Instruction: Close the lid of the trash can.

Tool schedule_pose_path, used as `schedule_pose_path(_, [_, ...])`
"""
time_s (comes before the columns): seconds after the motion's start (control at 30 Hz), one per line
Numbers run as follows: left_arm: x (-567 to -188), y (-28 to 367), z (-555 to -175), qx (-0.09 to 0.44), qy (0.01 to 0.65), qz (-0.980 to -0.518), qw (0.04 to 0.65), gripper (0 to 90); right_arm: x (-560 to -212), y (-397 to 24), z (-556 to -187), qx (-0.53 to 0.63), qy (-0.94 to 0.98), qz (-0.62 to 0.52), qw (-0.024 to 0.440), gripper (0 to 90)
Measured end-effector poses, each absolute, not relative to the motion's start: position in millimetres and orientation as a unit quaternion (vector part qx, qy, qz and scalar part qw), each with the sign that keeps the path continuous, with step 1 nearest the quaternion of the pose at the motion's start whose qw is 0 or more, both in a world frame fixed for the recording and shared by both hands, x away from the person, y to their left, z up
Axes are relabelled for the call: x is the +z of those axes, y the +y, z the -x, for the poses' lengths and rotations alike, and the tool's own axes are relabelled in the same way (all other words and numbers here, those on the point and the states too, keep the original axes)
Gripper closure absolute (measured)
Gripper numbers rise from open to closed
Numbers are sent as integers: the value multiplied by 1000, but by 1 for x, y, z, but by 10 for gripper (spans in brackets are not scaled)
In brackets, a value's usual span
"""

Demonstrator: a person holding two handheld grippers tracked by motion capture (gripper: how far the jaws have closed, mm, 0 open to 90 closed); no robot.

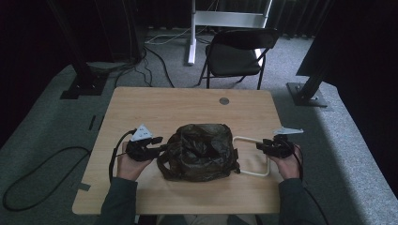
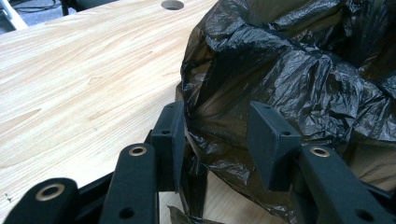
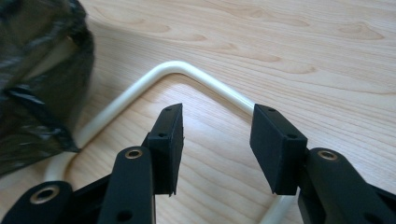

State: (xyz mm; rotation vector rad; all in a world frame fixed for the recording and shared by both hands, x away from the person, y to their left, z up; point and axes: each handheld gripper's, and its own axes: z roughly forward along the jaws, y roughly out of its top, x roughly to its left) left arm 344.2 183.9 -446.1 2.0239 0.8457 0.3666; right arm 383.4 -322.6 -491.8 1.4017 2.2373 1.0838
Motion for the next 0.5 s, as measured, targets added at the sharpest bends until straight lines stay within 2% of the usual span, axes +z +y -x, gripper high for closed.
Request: schedule_pose_path(0.5, [-449, 185, -345, 140, 343, -816, 444, 571, -504, -334, -398, 345, 783, -495, 150, 558])
